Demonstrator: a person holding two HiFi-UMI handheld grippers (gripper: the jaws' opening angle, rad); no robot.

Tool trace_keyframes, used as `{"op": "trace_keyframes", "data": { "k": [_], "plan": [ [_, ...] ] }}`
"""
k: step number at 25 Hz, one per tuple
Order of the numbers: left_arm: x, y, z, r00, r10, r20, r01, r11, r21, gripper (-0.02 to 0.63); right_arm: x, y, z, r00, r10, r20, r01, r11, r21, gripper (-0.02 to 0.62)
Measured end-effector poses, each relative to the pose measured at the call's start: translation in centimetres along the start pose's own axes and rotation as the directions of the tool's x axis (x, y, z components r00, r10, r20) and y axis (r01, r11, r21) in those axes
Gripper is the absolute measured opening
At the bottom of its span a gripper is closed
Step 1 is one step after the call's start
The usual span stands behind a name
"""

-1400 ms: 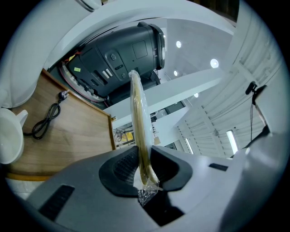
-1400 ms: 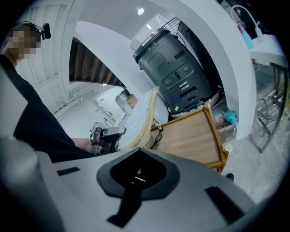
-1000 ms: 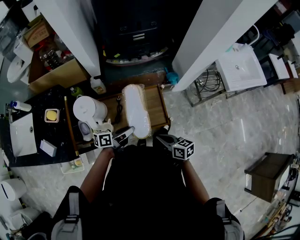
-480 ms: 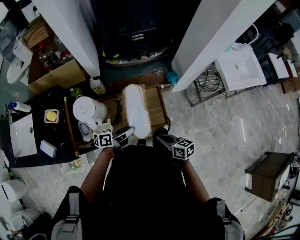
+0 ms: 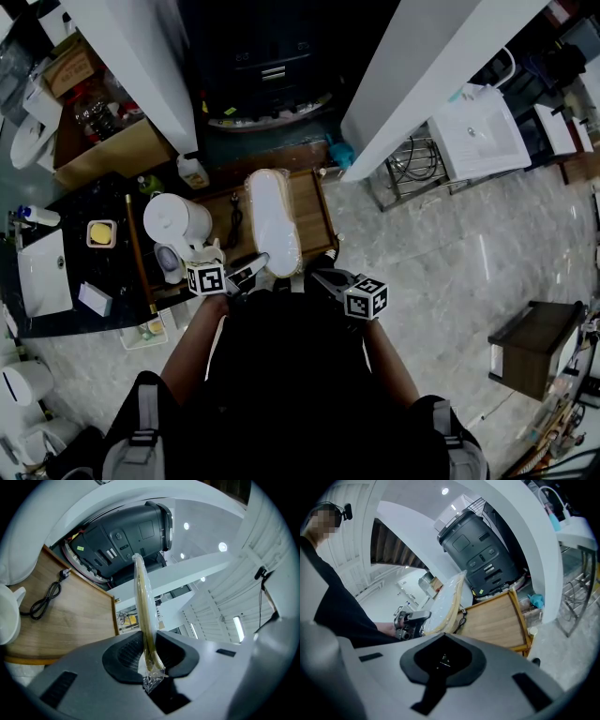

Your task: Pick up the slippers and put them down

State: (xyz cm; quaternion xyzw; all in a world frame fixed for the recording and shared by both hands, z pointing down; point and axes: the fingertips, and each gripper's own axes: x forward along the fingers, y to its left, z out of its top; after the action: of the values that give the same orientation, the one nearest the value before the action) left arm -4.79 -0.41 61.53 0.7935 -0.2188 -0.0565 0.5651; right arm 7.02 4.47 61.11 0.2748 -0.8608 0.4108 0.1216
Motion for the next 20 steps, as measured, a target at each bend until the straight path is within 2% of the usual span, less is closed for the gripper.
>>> {"op": "trace_keyframes", "data": {
  "k": [20],
  "plan": [
    [0.2,2.8,-1.3,0.999,0.023,-0.025,-0.024,0.998,-0.057,0.084,-0.5,0.0,-0.9,0.999,-0.028,-0.034,0.027,1.0,-0.01,0.008]
  ]
}}
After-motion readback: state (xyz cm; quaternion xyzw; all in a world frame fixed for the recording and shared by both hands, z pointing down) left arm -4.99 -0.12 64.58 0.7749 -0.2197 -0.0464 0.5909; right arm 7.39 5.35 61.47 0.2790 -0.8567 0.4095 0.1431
